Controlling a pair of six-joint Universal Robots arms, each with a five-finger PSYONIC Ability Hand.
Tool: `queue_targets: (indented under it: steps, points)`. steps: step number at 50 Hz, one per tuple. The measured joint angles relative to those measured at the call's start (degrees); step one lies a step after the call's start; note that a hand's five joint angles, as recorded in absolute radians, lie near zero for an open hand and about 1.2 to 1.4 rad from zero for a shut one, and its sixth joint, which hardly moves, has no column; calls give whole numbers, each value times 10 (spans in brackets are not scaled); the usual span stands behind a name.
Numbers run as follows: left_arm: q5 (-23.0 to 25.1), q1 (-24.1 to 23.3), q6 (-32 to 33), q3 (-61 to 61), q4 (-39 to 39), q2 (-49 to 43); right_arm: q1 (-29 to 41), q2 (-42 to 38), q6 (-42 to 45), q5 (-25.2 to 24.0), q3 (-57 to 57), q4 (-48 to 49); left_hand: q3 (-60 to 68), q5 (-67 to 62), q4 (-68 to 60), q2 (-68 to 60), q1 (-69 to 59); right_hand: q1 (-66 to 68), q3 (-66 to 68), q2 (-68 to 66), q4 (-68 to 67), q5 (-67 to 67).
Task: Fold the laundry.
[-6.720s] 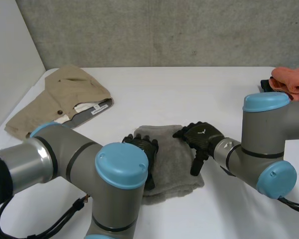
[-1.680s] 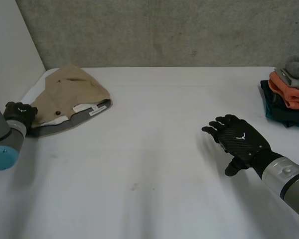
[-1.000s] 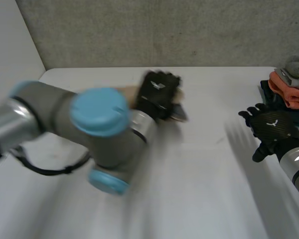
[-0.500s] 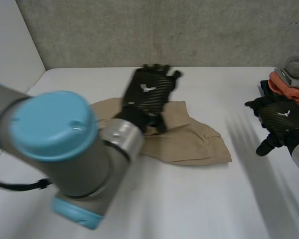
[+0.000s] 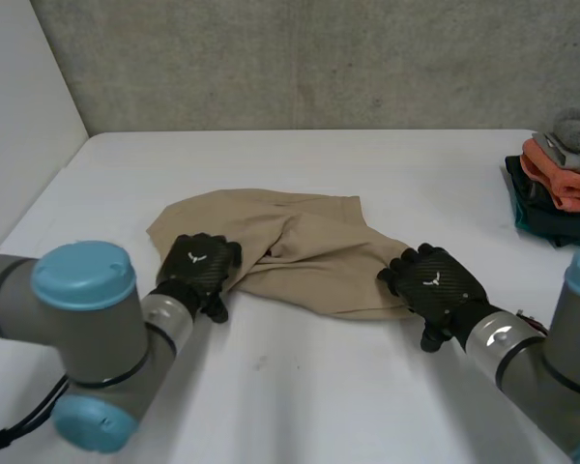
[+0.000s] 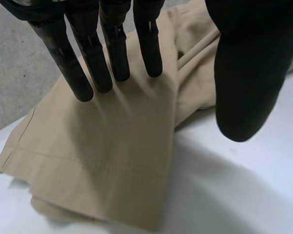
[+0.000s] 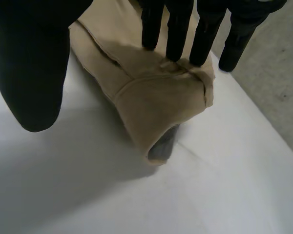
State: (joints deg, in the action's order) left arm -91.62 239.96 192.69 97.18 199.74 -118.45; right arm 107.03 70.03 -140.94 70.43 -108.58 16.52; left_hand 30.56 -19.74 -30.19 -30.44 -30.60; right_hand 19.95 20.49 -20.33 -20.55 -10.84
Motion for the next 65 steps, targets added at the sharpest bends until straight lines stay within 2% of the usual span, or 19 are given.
queue_targets:
  steps: [6,9,10,12,13,15,17,21,27,34,41,47,55,57,58,60,61,62,65]
  points:
    - [-2,1,28,-59,49,-68,8,-43,13,19,11,78,-19,23,26,18,20,162,162,-165,-160,-153]
    - [-3,2,65,-90,79,-107,12,-62,23,26,18,112,-19,22,25,18,20,267,287,-289,-292,-284]
    - [-3,2,81,-98,87,-118,13,-68,29,28,20,124,22,-25,-21,-23,-30,352,367,-365,-372,-364]
    - [-3,3,102,-107,96,-130,15,-72,36,30,23,134,22,-25,-21,-23,-30,392,420,-420,-422,-414]
    - [-3,4,120,-113,104,-137,16,-74,41,31,24,141,185,-181,-180,-188,-200,408,460,-458,-464,-452]
    - [-3,6,144,-120,116,-145,17,-74,48,34,26,149,330,-330,-334,-336,-341,410,465,-459,-476,-460]
    - [-3,8,162,-124,126,-148,18,-72,53,39,29,154,360,-357,-373,-368,-350,410,465,-459,-479,-461]
    - [-5,13,182,-125,139,-135,18,-54,54,51,37,151,368,-357,-383,-377,-350,410,472,-459,-479,-463]
    - [-5,12,177,-102,129,-41,15,20,52,60,58,96,368,-357,-383,-378,-350,410,474,-459,-480,-472]
    - [-4,-8,129,-70,24,148,11,128,37,62,142,-81,368,-357,-383,-378,-350,432,474,-466,-480,-474]
    - [-2,-19,90,-77,-115,237,9,169,-9,57,228,-212,376,-357,-384,-379,-350,432,474,-466,-482,-474]
    - [-5,-18,82,-102,-189,191,11,155,-32,53,274,-285,376,-357,-385,-380,-350,437,474,-466,-482,-474]
    - [-7,-5,84,-164,-197,31,21,31,-34,58,287,-297,376,-357,-385,-380,-350,437,474,-466,-482,-474]
    - [-7,-3,84,-169,-198,20,22,20,-34,59,287,-296,376,-357,-385,-380,-350,437,474,-466,-482,-474]
    - [-7,1,84,-186,-200,-18,25,-14,-36,64,287,-289,337,-344,-341,-337,-337,437,474,-466,-482,-477]
    - [-6,2,84,-192,-202,-36,28,-35,-37,70,283,-279,221,-232,-224,-222,-207,437,474,-466,-482,-477]
    - [-6,2,83,-194,-203,-44,29,-43,-37,73,280,-273,221,-232,-224,-222,-207,437,474,-466,-482,-477]
    - [-6,2,83,-194,-204,-49,31,-49,-38,76,277,-267,71,-87,-77,-69,-42,437,474,-467,-482,-477]
    - [-6,-2,83,-182,-207,-36,33,-58,-38,85,259,-245,-9,-1,10,10,18,437,474,-468,-482,-477]
